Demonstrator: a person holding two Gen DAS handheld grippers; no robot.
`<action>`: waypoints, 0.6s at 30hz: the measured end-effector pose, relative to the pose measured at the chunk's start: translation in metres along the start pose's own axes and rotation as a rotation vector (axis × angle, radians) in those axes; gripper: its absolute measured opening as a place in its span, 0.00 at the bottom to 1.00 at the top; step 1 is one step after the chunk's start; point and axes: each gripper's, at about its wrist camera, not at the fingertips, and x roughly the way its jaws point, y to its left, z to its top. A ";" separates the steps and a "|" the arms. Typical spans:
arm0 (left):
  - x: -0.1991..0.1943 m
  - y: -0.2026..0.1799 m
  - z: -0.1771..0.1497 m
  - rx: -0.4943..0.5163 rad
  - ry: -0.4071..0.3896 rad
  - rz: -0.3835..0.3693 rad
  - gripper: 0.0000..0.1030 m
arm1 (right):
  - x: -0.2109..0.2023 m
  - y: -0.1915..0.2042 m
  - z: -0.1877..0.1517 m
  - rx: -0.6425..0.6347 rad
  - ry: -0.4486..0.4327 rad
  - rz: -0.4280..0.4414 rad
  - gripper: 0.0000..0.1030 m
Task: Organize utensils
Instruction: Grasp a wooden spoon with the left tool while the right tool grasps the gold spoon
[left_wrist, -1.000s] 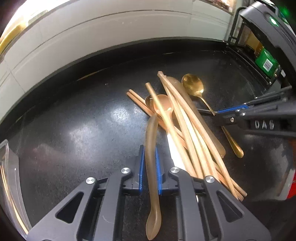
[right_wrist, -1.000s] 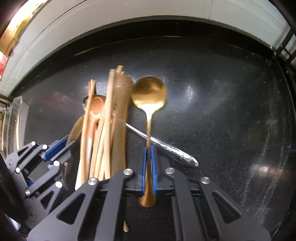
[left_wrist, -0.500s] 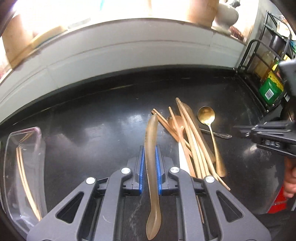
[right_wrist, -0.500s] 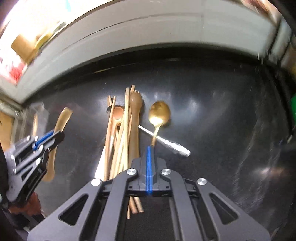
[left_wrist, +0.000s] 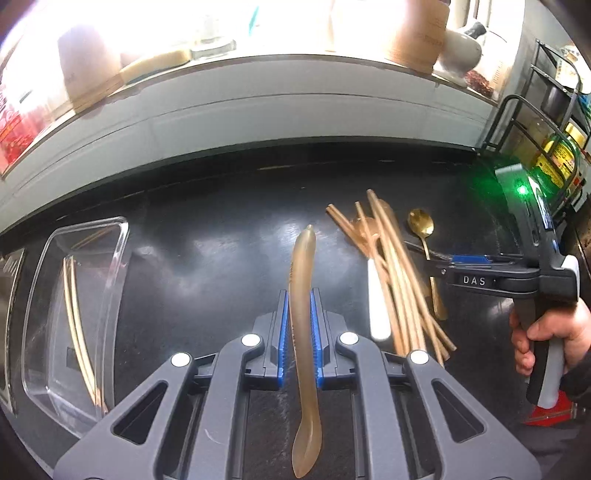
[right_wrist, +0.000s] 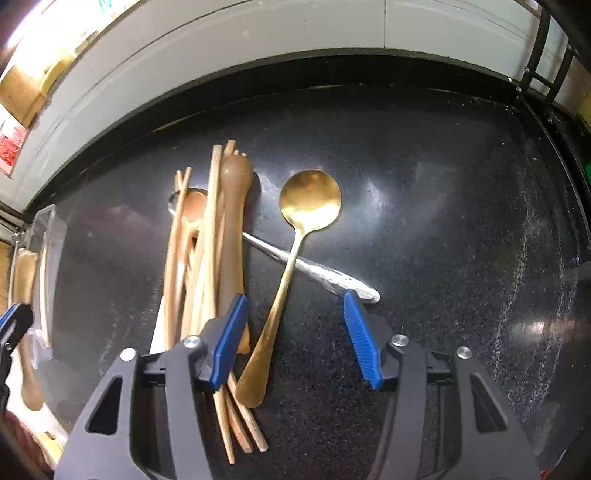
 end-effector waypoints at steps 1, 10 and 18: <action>0.001 0.003 -0.002 -0.008 0.003 0.005 0.10 | -0.001 0.003 -0.003 -0.009 -0.017 -0.016 0.45; 0.017 0.024 -0.014 -0.064 0.051 0.021 0.10 | 0.002 0.043 -0.009 -0.104 -0.038 -0.139 0.06; -0.003 0.030 -0.005 -0.065 0.028 0.033 0.10 | -0.032 0.033 -0.023 -0.071 -0.085 -0.066 0.02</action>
